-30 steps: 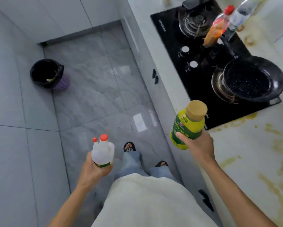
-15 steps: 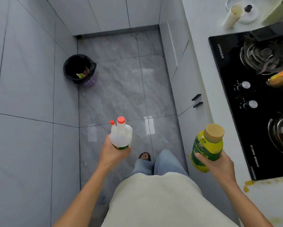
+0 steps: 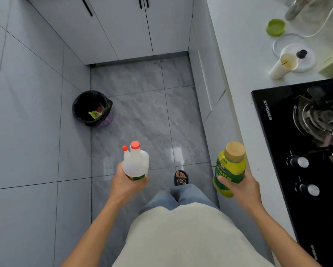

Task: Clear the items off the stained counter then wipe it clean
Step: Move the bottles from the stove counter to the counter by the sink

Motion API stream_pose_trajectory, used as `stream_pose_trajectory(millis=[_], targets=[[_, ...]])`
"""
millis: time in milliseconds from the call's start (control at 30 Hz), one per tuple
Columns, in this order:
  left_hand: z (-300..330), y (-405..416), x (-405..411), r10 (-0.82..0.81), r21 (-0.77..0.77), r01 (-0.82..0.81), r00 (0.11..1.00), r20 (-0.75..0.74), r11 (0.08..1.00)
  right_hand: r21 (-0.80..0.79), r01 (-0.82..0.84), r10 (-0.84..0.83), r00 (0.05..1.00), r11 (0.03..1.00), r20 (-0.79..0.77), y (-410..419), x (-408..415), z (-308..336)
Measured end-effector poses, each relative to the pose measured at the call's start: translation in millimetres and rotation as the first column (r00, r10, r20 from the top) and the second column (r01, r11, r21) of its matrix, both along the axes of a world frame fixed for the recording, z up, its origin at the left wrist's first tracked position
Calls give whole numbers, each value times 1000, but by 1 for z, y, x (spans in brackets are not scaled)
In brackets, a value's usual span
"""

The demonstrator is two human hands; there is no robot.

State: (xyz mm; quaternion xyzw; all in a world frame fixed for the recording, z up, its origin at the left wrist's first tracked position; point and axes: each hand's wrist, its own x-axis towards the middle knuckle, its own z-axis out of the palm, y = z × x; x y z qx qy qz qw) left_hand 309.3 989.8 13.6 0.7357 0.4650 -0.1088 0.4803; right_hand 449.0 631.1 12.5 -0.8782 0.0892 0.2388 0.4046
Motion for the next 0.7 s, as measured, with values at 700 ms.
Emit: stream_pose_trajectory(millis=[700], targets=[[-19,181,215,30,-42,-37,988,-154,998,-4,-28,28,999,1000,22,206,288,2]])
